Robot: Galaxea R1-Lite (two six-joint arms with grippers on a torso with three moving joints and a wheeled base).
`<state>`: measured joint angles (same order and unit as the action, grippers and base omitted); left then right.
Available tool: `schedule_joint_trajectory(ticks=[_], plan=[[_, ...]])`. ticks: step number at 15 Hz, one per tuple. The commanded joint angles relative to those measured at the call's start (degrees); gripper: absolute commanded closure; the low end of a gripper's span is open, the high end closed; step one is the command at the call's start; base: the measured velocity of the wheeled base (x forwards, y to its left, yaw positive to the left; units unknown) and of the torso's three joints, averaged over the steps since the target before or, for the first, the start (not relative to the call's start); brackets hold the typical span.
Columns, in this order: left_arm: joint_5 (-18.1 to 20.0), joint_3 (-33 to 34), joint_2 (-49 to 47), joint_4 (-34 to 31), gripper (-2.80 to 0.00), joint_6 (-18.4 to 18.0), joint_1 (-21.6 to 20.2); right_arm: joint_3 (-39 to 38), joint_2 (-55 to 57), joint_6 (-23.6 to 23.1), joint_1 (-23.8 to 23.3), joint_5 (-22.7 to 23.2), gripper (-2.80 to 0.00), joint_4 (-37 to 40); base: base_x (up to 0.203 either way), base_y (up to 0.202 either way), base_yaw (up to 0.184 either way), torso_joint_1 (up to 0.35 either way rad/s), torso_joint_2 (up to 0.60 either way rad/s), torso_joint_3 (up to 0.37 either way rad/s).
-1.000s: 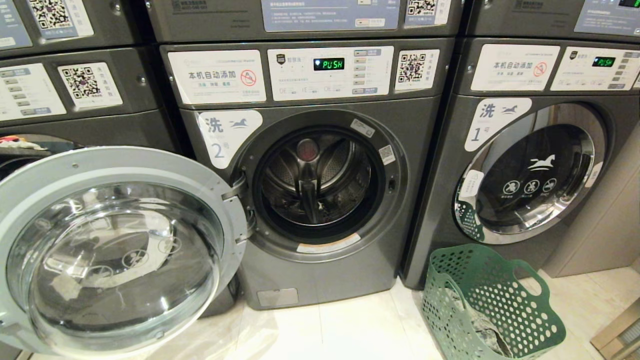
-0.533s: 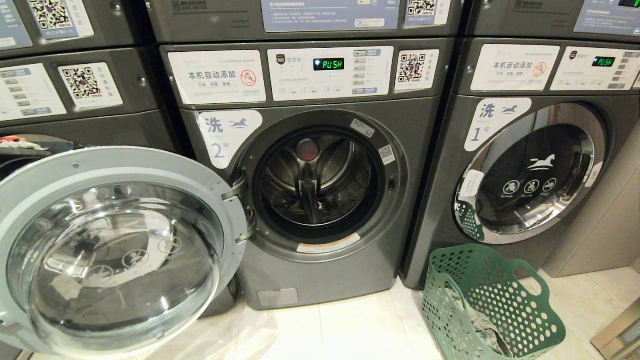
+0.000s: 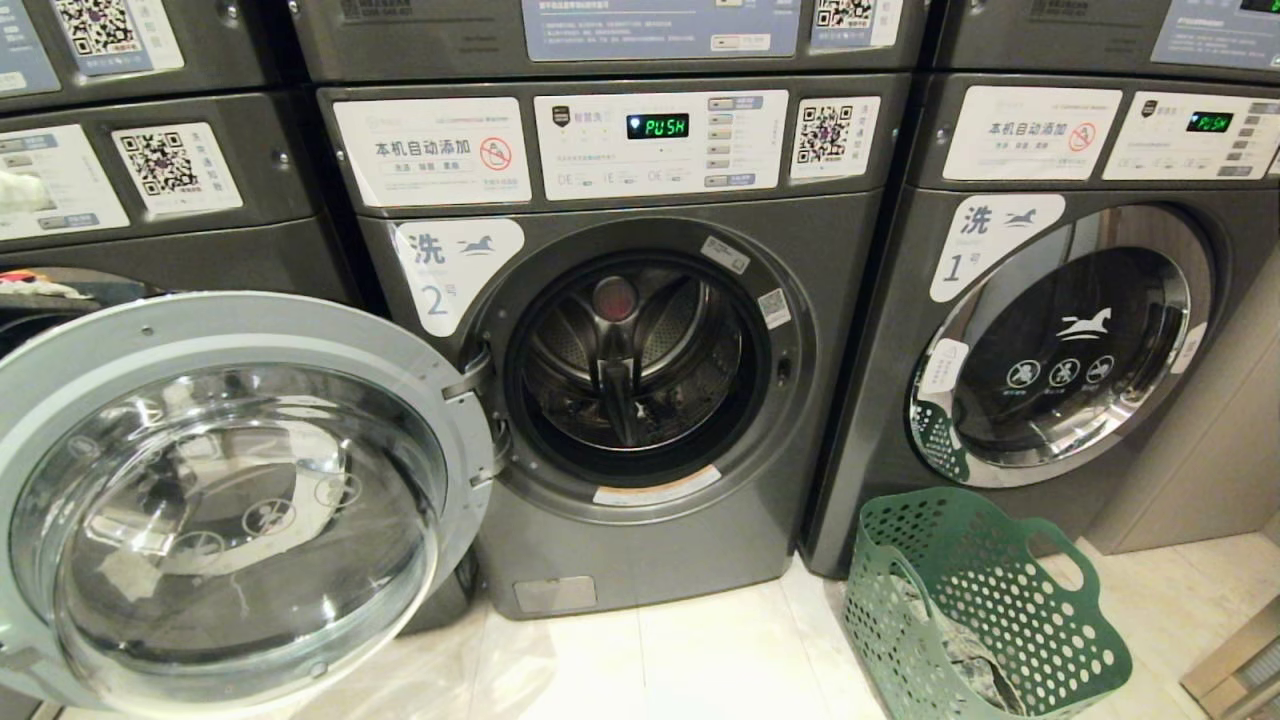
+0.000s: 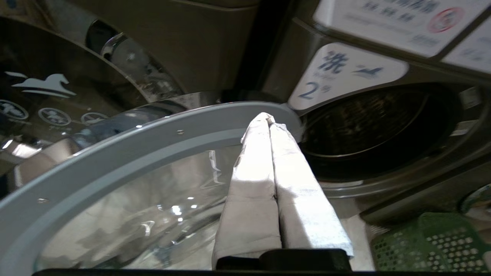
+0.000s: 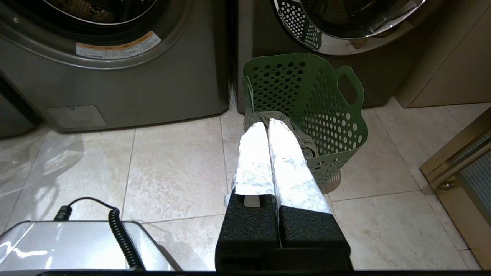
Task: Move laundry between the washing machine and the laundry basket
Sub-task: Close the washing machine door with the left hand
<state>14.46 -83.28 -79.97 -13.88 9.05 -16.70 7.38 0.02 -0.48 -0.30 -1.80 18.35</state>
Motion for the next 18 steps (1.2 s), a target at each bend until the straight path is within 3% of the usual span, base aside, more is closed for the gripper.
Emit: schedule_joint_trajectory(ticks=[1,3,9,14,18], plan=[[2.81,-2.29,-7.57,-1.12,0.0,-3.3,-5.71,0.01,-0.01,0.47,0.02,-0.04,0.0,0.02,0.0,0.0,0.0,0.0,0.0,0.0],[3.13,-4.79,-10.51,-1.76,0.0,-4.77,-8.51,0.01,0.05,0.32,-0.04,-0.11,0.0,0.02,0.0,0.0,0.0,0.0,0.0,0.0],[3.5,-13.81,-20.52,-1.69,0.0,-4.8,-14.22,0.01,-0.02,0.3,-0.05,-0.04,0.0,0.02,0.0,0.0,0.0,0.0,0.0,0.0],[3.47,-15.86,-23.3,-12.14,0.0,-8.68,-14.94,0.01,-0.02,0.3,-0.05,-0.13,0.0,0.02,0.0,0.0,0.0,0.0,0.0,0.0],[2.41,-15.94,-25.27,-11.78,0.0,-8.8,-15.06,0.01,-0.02,0.35,-0.05,-0.07,0.0,0.02,0.0,0.0,0.0,0.0,0.0,0.0]])
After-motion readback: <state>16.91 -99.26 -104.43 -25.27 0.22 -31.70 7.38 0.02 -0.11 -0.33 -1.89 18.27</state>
